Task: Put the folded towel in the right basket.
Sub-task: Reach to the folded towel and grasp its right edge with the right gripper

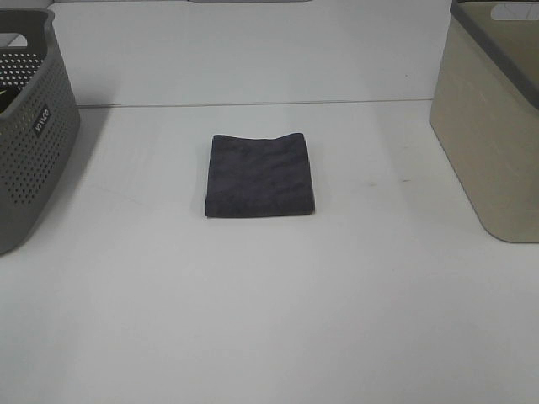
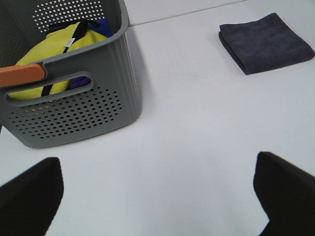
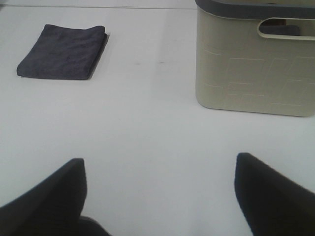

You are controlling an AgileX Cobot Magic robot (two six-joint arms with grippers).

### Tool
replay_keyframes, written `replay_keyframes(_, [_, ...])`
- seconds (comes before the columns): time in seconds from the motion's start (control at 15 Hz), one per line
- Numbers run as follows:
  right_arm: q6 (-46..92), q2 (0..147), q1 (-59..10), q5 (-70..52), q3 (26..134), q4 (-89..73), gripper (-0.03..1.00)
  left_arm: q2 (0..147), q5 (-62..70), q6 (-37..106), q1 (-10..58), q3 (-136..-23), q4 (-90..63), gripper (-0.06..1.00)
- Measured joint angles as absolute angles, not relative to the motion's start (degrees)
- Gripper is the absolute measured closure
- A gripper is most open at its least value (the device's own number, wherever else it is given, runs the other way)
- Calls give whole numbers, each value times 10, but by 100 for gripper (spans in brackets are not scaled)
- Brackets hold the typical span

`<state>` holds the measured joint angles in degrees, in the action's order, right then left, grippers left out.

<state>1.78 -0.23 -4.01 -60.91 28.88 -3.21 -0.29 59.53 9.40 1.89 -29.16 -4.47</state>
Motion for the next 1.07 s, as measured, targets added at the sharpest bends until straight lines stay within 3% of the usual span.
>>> replay_keyframes(1.07, [18, -2, -40, -609, 289, -32, 20, -3, 595, 94, 19, -292, -45, -4])
